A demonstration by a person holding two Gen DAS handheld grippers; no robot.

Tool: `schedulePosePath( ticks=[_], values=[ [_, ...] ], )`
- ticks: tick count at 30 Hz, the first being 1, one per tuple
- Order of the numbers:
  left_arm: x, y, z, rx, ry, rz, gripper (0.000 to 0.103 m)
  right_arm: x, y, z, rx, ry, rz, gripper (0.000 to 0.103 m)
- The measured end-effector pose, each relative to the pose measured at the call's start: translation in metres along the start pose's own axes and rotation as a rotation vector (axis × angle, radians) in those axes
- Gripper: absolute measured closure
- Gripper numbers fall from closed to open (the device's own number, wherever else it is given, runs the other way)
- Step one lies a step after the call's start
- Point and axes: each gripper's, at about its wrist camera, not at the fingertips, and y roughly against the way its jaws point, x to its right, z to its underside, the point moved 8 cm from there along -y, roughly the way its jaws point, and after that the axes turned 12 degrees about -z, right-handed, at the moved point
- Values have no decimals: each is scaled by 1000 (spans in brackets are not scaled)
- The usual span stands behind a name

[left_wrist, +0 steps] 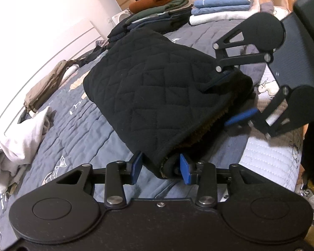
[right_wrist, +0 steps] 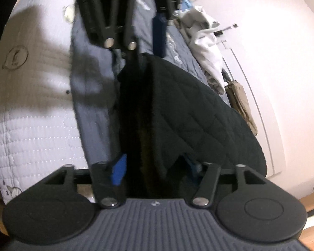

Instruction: Fold clothes

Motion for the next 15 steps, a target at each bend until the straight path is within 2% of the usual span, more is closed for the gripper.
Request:
schedulePosePath(
  ticks=[1, 2, 3, 8, 15],
  values=[
    [-1, 0, 0, -1, 3, 0, 64, 4, 4, 0, 11, -25, 7, 67],
    [-2, 0, 0, 0, 8, 2, 64, 8, 8, 0, 22, -50, 15, 78],
    [-3, 1, 0, 0, 15, 4, 64, 13, 12, 0, 33, -75, 22, 83],
    [-1, 1, -3, 15, 10, -4, 62, 20, 19, 8, 41, -101, 58, 86],
    [18, -6, 0, 34, -123, -53, 63, 23, 13, 15, 2, -110, 67, 89]
  ],
)
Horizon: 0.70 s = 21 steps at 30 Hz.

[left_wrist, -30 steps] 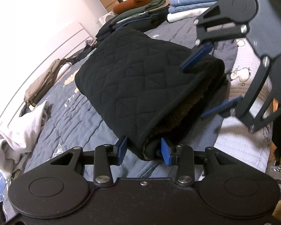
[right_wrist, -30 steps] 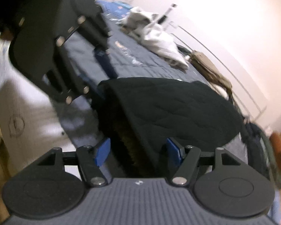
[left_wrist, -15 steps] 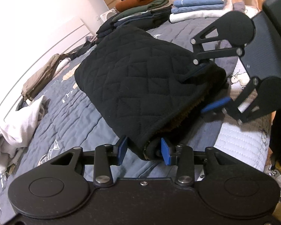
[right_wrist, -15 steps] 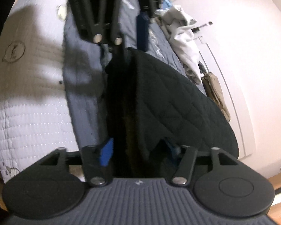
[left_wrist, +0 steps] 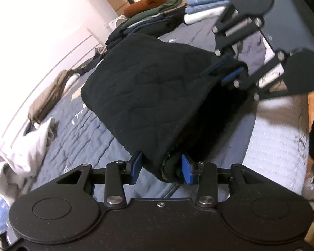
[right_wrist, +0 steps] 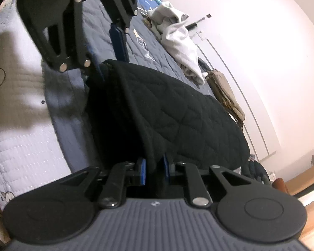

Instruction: Fold clothes

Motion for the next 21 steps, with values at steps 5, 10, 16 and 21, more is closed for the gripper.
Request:
schedulePosePath(
  ticks=[5, 10, 16, 21],
  values=[
    [-3, 2, 17, -16, -180, -37, 66, -2, -2, 9, -25, -20, -19, 92],
    [-20, -12, 46, -132, -262, -127, 89, -3, 0, 11, -11, -72, -59, 93],
    [-38, 12, 18, -24, -13, -23, 72, -2, -3, 6, 4, -87, -71, 93],
    [-9, 13, 9, 21, -109, -20, 70, 1, -4, 5, 4, -96, -61, 93]
  ],
)
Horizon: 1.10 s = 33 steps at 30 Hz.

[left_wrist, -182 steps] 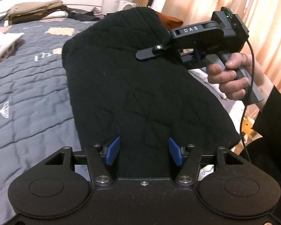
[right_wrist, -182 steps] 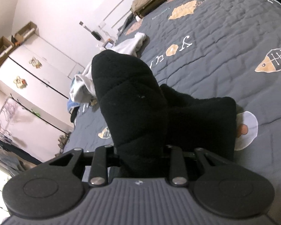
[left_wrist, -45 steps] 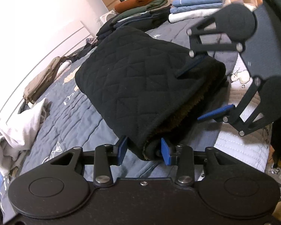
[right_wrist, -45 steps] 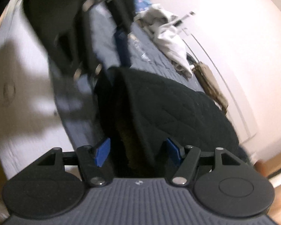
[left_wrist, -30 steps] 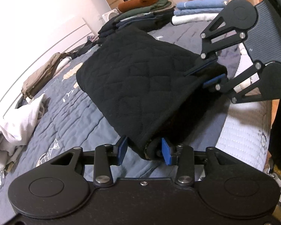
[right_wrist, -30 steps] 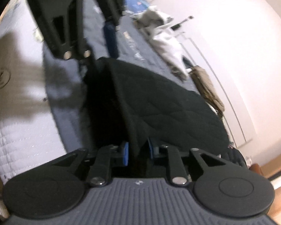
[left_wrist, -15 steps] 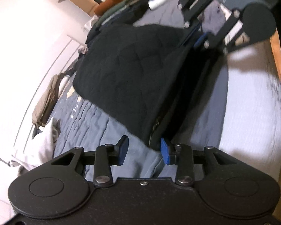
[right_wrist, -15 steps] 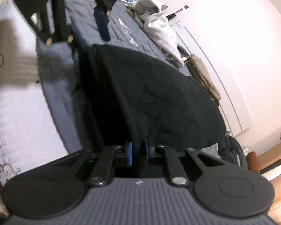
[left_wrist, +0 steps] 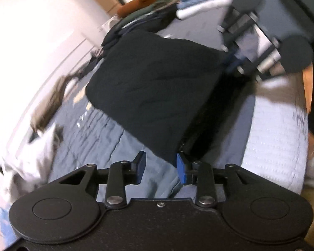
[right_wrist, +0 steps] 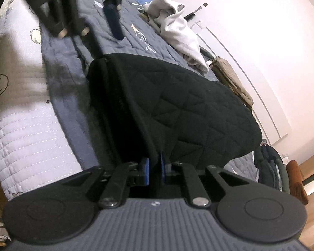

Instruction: Fold clothes

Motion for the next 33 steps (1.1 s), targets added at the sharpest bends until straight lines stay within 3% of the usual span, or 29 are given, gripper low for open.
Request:
schedulePosePath(
  ticks=[3, 6, 9, 11, 13, 18, 19, 20, 23, 27, 31, 33],
  values=[
    [5, -5, -1, 10, -19, -21, 70, 2, 5, -1, 16, -11, 11, 93],
    [-1, -2, -1, -1, 30, 16, 70, 6, 8, -2, 32, -45, 13, 93],
    [-9, 3, -2, 3, 93, 71, 54, 7, 9, -2, 37, -54, 10, 93],
    [-8, 9, -6, 21, 119, 91, 51, 8, 10, -3, 42, -64, 4, 93],
    [-4, 7, -9, 36, 113, 67, 51, 7, 10, -4, 44, -64, 2, 93],
    [15, -10, -10, 37, -11, -21, 51, 5, 10, -5, 51, -67, -6, 93],
    [16, -12, -10, 38, -17, -27, 53, 5, 10, -4, 49, -69, -8, 93],
    [17, -15, -10, 39, -23, -33, 64, 5, 10, -4, 47, -70, -10, 93],
    [6, -13, -13, 53, -10, -25, 79, 4, 10, -3, 48, -75, -19, 93],
    [2, -10, -8, 43, -53, -12, 84, -2, 14, -6, 72, -89, -65, 93],
    [25, -17, -4, 25, -123, -1, 83, -7, 3, 0, 13, -75, -89, 92],
    [25, -18, -5, 26, -107, 2, 83, -6, 0, 2, 0, -85, -93, 91]
  ],
)
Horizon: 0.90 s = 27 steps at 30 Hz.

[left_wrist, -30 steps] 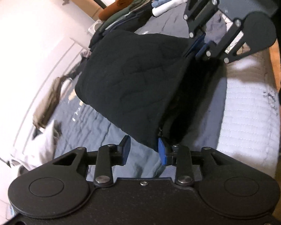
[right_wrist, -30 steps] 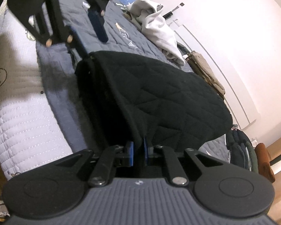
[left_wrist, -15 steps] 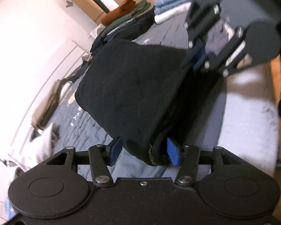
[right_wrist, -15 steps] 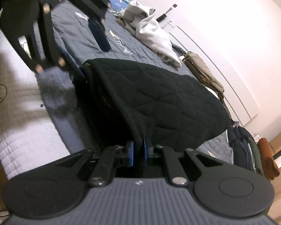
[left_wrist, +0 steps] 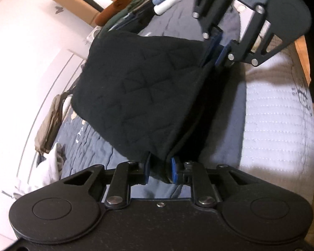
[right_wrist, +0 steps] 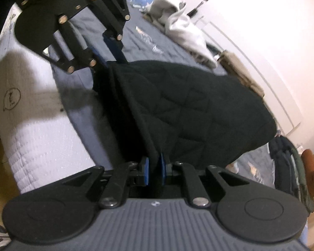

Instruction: Fold clothes

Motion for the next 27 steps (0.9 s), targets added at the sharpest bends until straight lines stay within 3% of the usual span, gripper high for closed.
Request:
schedulePosePath(
  ticks=[9, 13, 19, 22, 24, 27],
  values=[
    [-14, 7, -8, 11, 130, 25, 73, 10, -1, 6, -25, 6, 43, 91],
    [-16, 10, -6, -2, 152, 69, 62, 10, -2, 8, -34, 19, 57, 91],
    [-42, 24, -5, 0, 364, 191, 47, 16, 3, 6, -21, -30, 38, 91],
    [-66, 25, -3, 5, 506, 197, 43, 16, 7, 1, -3, -54, 10, 85],
    [-82, 23, 0, 11, 595, 188, 42, 14, 9, -3, 13, -58, -9, 68],
    [-102, 22, 4, 23, 703, 163, 41, 21, 17, -9, 46, -97, -11, 52]
  ],
)
